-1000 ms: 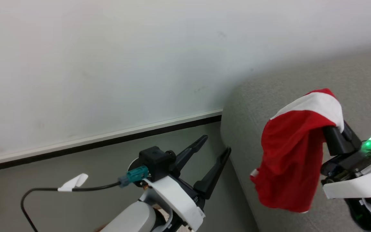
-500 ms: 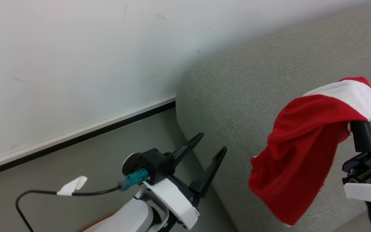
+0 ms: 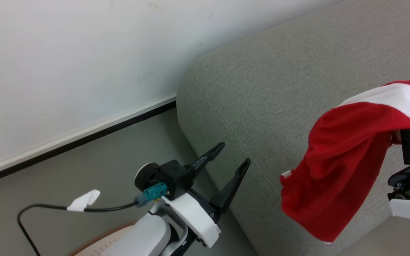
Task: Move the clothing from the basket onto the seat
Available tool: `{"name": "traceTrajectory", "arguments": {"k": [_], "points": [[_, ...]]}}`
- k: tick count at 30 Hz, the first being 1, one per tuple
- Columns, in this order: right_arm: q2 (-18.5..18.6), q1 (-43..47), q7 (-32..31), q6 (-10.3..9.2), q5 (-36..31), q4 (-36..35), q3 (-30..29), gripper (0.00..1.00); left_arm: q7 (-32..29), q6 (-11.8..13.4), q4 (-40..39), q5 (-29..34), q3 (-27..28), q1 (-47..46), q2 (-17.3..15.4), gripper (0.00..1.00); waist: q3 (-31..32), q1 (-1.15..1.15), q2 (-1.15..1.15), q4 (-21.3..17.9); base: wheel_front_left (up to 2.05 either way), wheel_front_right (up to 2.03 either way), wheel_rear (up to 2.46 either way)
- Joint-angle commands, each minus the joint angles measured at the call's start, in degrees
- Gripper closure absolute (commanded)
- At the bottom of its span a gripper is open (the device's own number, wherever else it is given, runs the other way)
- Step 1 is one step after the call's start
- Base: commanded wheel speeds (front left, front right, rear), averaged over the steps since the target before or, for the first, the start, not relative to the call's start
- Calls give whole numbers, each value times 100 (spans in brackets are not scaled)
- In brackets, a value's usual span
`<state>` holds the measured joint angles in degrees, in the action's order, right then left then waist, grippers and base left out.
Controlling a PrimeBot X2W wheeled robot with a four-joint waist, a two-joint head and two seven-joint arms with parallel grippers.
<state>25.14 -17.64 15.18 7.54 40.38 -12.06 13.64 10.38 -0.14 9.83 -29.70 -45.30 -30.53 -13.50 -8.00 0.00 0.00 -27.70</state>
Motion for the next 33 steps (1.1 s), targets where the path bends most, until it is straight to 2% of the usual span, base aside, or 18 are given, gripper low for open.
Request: {"name": "traceTrajectory", "arguments": {"k": [1,7,16,24,28,33], "points": [[8,-115,-7,-10,52,-23,-14,100,-17,-14,9,63,-6,-52,-26,0,-78,0,0,61,0,0,0],[267,-630,-6,-11,126,199,65,100,-121,38,-67,138,7,-254,-95,0,-519,0,0,360,0,0,0],[844,-2088,-6,-11,592,887,115,100,-271,112,-226,262,93,-600,-250,0,-1333,0,0,860,0,0,0],[1401,-3097,-7,-11,1079,1945,15,100,-403,162,-393,327,129,-925,-303,0,-2073,0,0,1175,0,0,0],[1463,-3394,-7,-11,1137,2413,-201,100,-453,183,-432,393,135,-1072,-331,0,-2379,0,0,1285,0,0,0],[1551,-3294,-26,-11,1344,3204,325,100,-429,199,-422,419,141,-1159,-327,0,-2588,0,0,1400,0,0,0]]}}
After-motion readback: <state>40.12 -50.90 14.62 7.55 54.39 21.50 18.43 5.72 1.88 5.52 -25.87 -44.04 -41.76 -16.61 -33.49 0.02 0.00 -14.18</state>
